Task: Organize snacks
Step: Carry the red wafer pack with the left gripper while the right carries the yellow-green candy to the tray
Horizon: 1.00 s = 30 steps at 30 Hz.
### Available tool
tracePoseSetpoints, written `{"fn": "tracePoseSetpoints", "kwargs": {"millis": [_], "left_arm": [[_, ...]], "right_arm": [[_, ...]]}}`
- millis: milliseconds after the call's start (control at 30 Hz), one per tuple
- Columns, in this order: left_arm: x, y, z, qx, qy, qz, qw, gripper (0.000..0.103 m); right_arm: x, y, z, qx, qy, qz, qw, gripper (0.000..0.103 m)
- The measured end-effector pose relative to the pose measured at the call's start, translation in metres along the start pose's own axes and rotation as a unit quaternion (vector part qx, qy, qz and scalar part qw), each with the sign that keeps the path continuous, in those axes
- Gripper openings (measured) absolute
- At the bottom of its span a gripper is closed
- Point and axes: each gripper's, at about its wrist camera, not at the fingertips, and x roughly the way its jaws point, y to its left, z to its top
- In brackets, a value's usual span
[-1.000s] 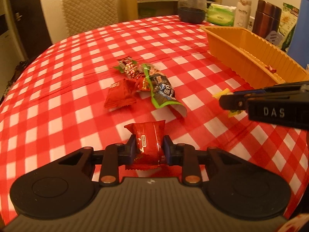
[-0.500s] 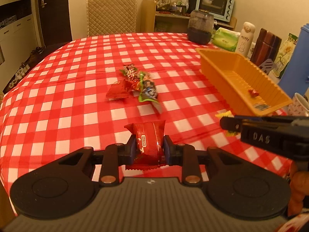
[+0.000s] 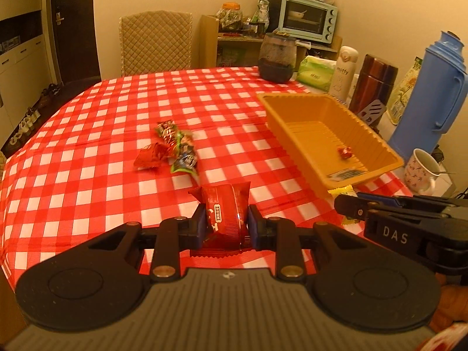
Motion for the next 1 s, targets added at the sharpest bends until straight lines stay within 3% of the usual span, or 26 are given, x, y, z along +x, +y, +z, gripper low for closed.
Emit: {"fn": "tracePoseSetpoints", "kwargs": {"millis": [600,1000], "left_arm": [[-0.018,-0.037,0.011,0.017,-0.013,-0.027,0.9994,0.026],[-0.004,-0.063,0.026,0.032,-0.015,-0.055,0.9979,0.026]], "right_arm": [[-0.042,-0.026,0.011,0.027,-0.029,-0.021,0.999,0.022],[-0.051,-0.061,0.025,0.054,-0.042,-0.049,0.996,0.022]]}}
